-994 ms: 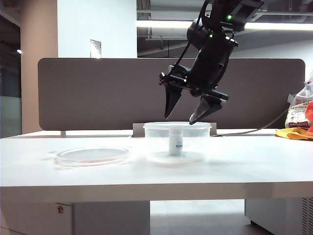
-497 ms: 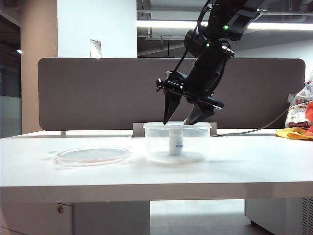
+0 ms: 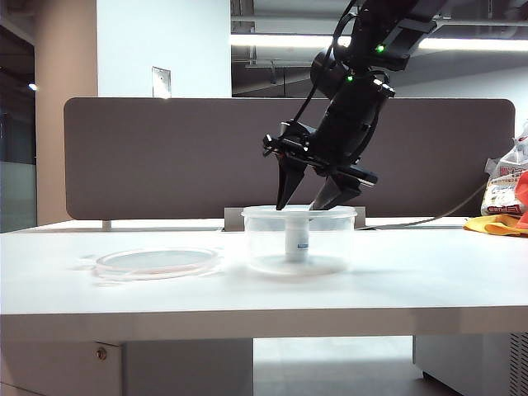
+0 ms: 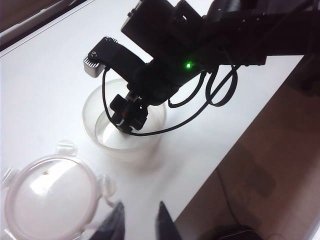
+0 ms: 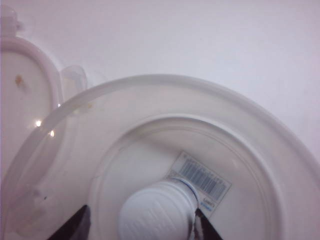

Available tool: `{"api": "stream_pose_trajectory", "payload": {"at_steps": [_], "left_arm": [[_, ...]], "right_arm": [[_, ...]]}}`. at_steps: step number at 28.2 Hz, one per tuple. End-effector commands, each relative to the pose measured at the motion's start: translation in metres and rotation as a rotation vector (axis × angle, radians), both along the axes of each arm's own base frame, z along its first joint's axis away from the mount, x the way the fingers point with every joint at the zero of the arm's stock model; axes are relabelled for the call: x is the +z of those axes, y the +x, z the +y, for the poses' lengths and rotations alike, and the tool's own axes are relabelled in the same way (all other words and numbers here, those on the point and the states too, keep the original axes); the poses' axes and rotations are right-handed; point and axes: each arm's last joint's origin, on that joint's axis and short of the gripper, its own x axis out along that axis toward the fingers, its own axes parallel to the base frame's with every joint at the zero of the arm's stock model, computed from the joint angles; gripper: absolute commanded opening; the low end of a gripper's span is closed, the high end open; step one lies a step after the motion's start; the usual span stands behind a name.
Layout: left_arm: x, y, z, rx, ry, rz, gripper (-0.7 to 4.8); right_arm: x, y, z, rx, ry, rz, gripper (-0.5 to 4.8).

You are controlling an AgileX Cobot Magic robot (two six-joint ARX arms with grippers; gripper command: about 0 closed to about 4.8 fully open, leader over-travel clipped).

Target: Remove the lid of the round box, pick up the small white medicine bottle inside, and place it on the table.

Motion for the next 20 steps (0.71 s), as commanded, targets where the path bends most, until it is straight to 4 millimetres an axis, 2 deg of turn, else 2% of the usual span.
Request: {"api": "stream_pose_trajectory", "payload": {"at_steps": [1,6,10,20], "left_arm": [[0.0039,-0.0011,0.0007,-0.001,-0.011,-0.024,0.85],[0.004,-0.0011,0.0008,0.0,-0.011,-0.025,0.85],[0.0039,-0.001,0.0007,-0.001,-0.011,-0.024,0.85],[0.004,-0.001,0.0007,-0.001,-0.011,-0.025,0.85]], "right_arm": [[-0.0013,0.0013,0.0009,-0.001,0.005,0.0,2.65],[-0.0056,0.0013,0.0008,-0.003,-0.006,0.018,2.57],[-0.0054,0.0015,0.0009,-0.003,-0.005,0.014,1.74],[-0.005,0.0019,0.0009,-0.003,-0.002,0.01,1.47]]}}
